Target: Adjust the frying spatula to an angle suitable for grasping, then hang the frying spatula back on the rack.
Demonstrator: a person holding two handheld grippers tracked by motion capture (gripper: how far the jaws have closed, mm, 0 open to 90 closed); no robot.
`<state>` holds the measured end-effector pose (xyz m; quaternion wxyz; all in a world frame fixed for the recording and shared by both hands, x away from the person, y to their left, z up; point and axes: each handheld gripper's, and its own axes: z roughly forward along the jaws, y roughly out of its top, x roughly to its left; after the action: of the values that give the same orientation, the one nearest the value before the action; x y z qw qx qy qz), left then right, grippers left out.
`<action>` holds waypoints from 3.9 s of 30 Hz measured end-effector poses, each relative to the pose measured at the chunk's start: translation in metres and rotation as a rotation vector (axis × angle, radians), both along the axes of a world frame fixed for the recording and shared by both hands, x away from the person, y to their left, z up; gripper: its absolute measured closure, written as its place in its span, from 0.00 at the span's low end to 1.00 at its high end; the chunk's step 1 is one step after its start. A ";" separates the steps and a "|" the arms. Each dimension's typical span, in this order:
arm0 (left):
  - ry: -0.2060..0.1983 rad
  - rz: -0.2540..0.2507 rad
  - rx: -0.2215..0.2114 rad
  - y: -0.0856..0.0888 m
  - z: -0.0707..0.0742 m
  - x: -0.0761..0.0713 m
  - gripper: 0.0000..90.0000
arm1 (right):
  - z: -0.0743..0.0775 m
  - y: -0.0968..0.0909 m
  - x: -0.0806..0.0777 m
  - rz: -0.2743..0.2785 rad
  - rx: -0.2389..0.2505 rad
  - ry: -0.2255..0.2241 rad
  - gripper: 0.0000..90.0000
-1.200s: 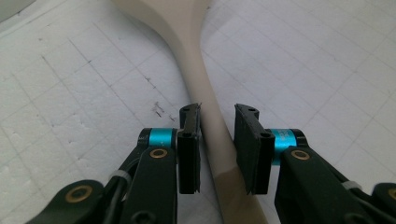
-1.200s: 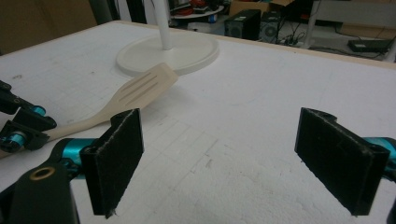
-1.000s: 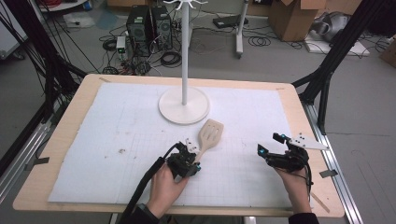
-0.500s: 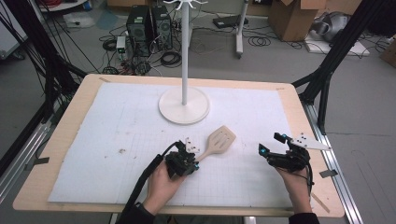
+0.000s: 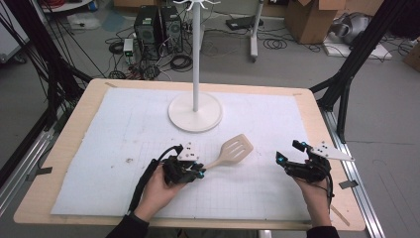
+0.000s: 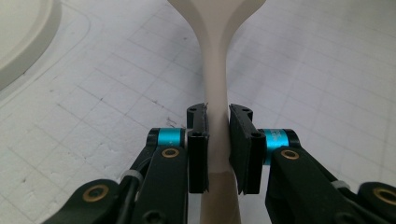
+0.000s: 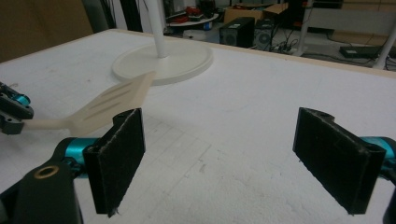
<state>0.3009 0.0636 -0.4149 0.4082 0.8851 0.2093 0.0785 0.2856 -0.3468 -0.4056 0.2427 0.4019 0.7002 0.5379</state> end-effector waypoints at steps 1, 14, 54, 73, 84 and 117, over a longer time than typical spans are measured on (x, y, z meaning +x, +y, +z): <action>-0.009 -0.030 0.003 0.003 0.001 0.001 0.86 | 0.001 -0.001 0.000 -0.001 0.001 -0.005 0.18; -0.150 -0.395 0.063 0.005 -0.012 0.004 0.86 | 0.001 0.000 -0.001 -0.004 0.001 -0.006 0.18; -0.263 -0.110 -0.370 0.118 0.009 -0.018 0.25 | 0.000 0.007 -0.001 0.042 0.009 -0.002 0.17; -0.260 0.056 -0.512 0.173 0.005 -0.020 0.21 | 0.000 0.012 -0.001 0.111 0.037 0.002 0.14; -0.313 0.066 -0.531 0.182 0.009 -0.022 0.20 | 0.011 0.022 -0.002 0.190 0.056 -0.019 0.12; -0.314 0.024 -0.558 0.188 0.015 -0.025 0.21 | 0.023 0.129 0.021 0.570 -0.162 0.045 0.12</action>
<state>0.2754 0.2518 -0.3995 0.6614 0.7137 0.1676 0.1585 0.3062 -0.2180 -0.3826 0.0977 0.1802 0.8308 0.5175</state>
